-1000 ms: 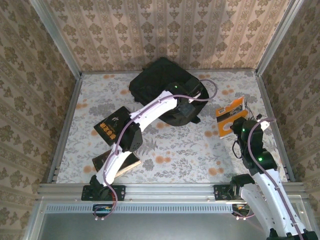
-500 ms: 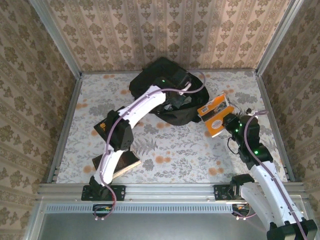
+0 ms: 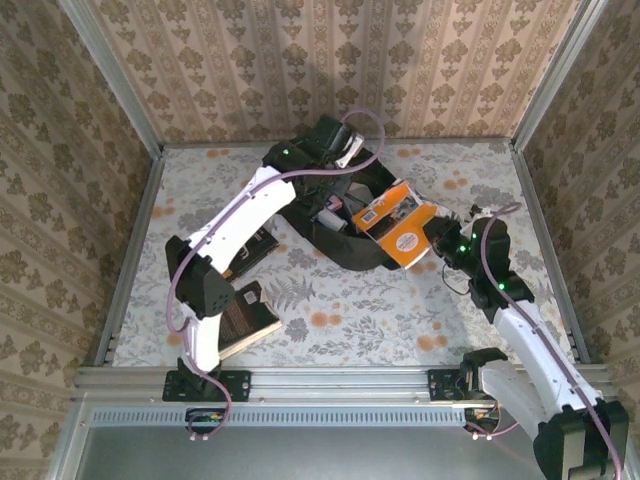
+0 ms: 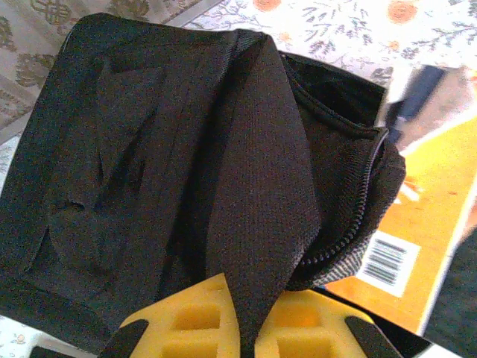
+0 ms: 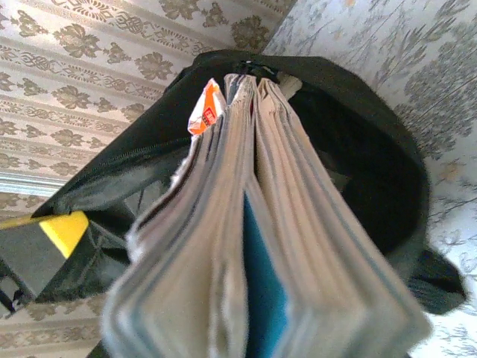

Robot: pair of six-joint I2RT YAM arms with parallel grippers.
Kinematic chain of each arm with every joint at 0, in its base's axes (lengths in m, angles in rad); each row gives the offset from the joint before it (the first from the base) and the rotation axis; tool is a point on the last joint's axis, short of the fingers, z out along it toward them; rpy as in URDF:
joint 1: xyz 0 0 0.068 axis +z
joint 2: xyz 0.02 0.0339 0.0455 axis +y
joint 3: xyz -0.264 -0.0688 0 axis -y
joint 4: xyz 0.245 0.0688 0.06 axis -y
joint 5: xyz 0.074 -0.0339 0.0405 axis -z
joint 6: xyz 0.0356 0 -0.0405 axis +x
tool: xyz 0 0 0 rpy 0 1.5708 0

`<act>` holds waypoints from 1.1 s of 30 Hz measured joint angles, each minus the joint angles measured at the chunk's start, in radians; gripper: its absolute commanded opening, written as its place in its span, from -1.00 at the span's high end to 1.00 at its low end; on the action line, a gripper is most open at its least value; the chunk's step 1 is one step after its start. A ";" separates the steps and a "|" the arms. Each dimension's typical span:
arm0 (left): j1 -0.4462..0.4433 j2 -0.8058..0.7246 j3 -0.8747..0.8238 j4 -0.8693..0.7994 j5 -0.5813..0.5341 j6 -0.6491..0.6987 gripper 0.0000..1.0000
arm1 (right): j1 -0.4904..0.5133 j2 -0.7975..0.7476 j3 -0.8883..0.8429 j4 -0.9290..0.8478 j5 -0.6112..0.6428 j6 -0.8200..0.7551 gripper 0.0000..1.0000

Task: Pack the student bag
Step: Place the book in the student bag.

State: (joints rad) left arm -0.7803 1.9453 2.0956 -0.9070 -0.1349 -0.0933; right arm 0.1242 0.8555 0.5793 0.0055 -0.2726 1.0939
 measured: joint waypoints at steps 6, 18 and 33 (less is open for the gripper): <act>-0.005 -0.034 -0.040 0.000 0.029 -0.032 1.00 | 0.014 0.068 -0.026 0.123 -0.053 0.167 1.00; -0.004 -0.033 -0.041 0.002 0.083 -0.086 1.00 | 0.040 0.010 -0.171 0.172 -0.035 0.411 1.00; -0.005 -0.045 -0.080 0.024 0.136 -0.110 1.00 | 0.119 0.309 -0.091 0.411 0.023 0.451 1.00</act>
State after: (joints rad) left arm -0.7856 1.9003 2.0155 -0.8825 0.0013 -0.2031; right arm 0.2436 1.1645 0.4885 0.4168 -0.2501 1.5452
